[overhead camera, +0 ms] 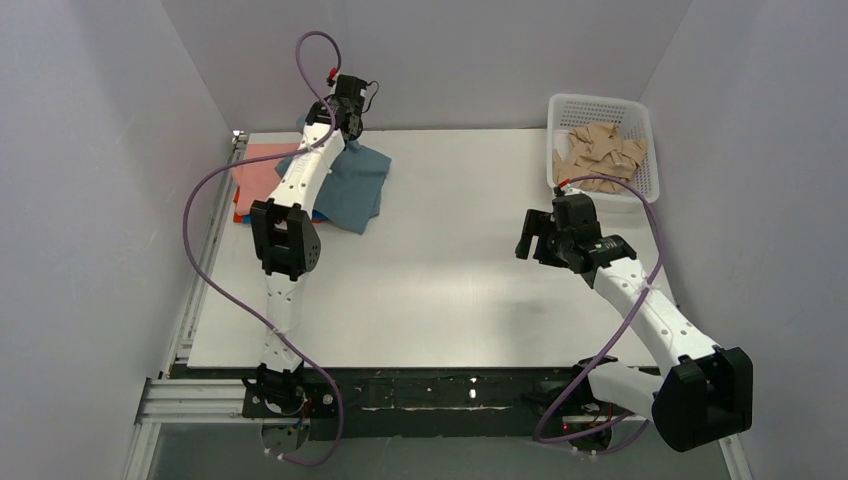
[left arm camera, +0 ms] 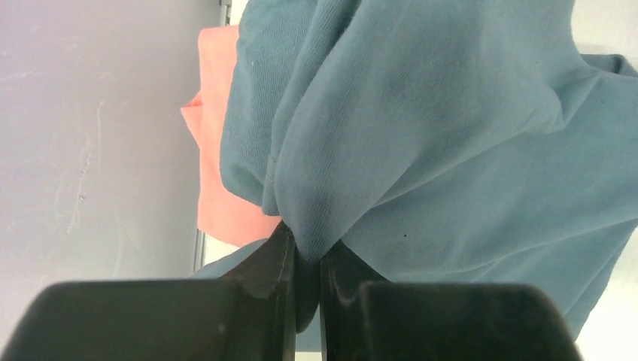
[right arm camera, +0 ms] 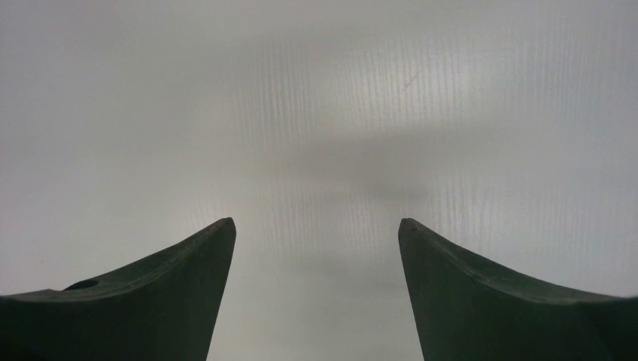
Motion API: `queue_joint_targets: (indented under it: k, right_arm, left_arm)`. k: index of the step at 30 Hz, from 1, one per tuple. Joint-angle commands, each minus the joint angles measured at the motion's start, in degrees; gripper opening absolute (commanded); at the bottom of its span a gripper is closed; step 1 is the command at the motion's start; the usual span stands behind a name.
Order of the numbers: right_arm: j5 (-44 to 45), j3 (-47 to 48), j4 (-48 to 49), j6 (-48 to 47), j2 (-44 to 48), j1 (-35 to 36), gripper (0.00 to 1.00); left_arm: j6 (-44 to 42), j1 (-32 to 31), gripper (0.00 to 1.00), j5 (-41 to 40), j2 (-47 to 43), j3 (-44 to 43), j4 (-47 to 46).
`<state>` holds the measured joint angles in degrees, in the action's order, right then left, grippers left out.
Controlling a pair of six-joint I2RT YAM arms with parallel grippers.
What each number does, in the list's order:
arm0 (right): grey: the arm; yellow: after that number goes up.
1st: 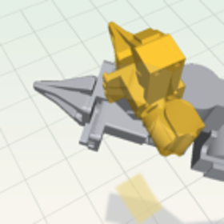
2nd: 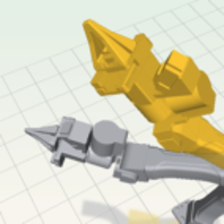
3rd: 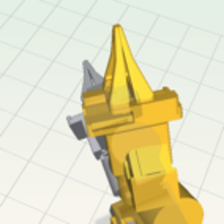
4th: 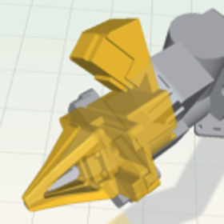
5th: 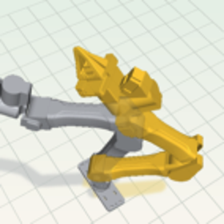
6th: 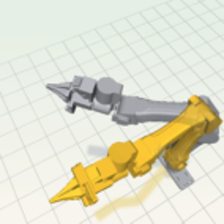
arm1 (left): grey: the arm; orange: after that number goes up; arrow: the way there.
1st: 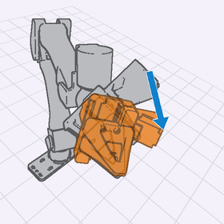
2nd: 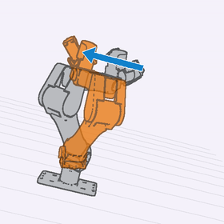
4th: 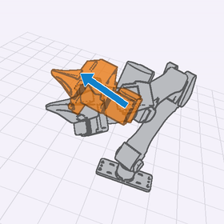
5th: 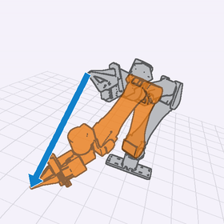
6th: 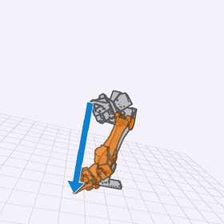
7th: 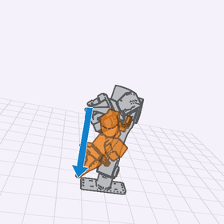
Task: Fold and stack the t-shirts
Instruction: Put the neatly folded tshirt into the corner of the board with the left arm
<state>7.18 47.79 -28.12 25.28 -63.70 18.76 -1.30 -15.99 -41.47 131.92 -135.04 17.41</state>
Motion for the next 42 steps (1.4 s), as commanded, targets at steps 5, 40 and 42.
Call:
queue_joint_targets:
  k: [5, 40, 42]
  right_arm:
    - [1.81, 1.97, 1.02, -0.62, -0.98, -0.22, 0.87]
    - [2.3, 2.06, 0.1, 0.2, -1.77, -0.31, 0.85]
    - [2.45, 2.17, -0.45, 0.31, -2.02, -0.31, 0.84]
  left_arm:
    - [-5.08, 1.57, 0.0, -6.34, -4.41, -5.22, -2.07]
    - [3.41, 5.94, 0.0, 5.1, -14.59, -3.72, -0.64]
    - [2.82, 6.96, 0.0, 5.52, -13.85, -2.08, -2.16]
